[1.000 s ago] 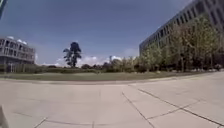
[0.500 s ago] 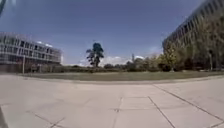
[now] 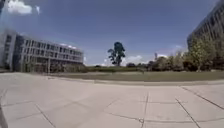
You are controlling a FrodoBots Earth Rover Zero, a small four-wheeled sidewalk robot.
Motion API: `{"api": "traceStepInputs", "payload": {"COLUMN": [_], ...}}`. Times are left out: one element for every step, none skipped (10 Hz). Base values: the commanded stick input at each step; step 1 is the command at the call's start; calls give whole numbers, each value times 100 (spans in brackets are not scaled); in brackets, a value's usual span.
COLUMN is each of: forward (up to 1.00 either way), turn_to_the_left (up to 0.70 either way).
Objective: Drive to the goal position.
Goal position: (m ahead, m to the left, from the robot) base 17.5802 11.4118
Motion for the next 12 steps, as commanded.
{"api": "traceStepInputs", "payload": {"forward": [70, 70, 70, 70, 70, 70, 70, 70, 70, 70, 70, 70], "turn_to_the_left": [35, 30, 8, 1, 1, 1, 1, 1, 4, 15, 27, 36]}}
